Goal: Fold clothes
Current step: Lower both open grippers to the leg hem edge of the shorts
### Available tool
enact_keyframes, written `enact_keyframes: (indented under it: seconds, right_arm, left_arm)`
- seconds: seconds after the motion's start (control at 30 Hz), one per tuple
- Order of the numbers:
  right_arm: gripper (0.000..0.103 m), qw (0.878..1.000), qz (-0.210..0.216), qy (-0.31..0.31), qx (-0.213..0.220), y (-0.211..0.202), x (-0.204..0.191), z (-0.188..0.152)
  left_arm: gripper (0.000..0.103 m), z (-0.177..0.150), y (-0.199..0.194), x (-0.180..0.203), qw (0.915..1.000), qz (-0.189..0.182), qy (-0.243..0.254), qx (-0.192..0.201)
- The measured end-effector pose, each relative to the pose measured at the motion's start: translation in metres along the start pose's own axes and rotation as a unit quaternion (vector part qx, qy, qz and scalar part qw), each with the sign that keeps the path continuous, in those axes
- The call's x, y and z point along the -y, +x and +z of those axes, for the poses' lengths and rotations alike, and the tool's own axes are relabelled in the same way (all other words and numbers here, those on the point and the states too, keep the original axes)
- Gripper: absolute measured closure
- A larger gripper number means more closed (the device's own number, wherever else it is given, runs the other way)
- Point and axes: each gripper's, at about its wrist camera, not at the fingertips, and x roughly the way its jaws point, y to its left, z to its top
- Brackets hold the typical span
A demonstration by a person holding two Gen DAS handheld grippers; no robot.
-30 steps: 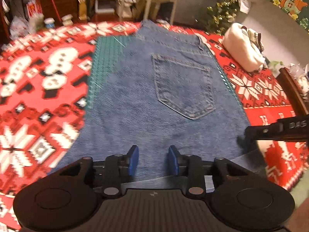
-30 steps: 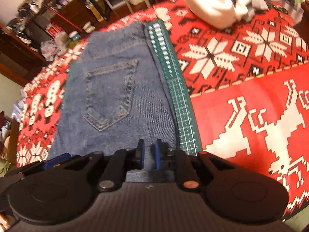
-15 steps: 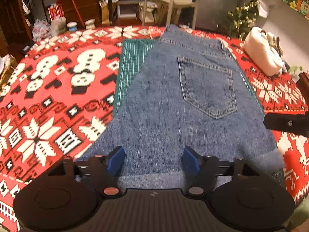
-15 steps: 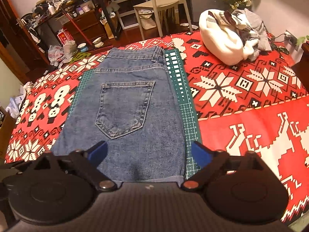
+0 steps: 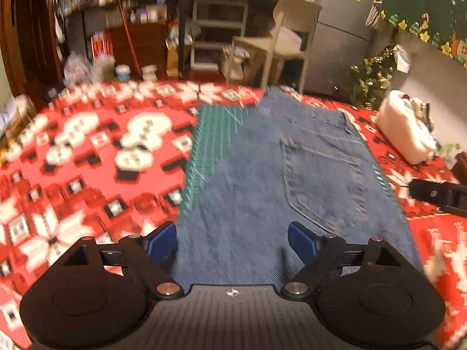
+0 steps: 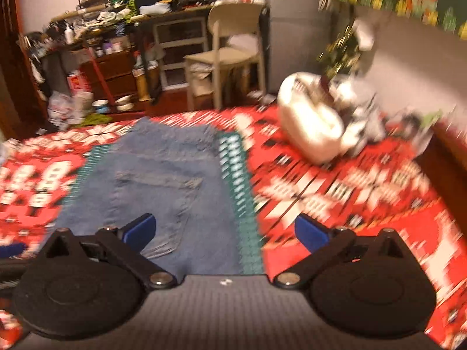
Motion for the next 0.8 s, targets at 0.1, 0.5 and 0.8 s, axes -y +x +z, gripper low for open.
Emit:
enact_keyframes:
  seconds: [0.1, 0.5, 0.8]
  right_arm:
    - [0.001, 1.0, 0.008, -0.009, 0.024, 0.002, 0.002, 0.002]
    - [0.001, 0.996, 0.079, 0.005, 0.036, 0.017, 0.009, 0.017]
    - [0.012, 0.992, 0.12, 0.048, 0.005, 0.059, 0.027, 0.068]
  left_arm:
    - [0.02, 0.004, 0.006, -0.001, 0.9999, 0.001, -0.007, 0.011]
    - [0.014, 0.036, 0.036, 0.005, 0.9984, -0.053, 0.019, 0.006]
    - [0.014, 0.101, 0.061, -0.01, 0.992, -0.124, 0.024, 0.005]
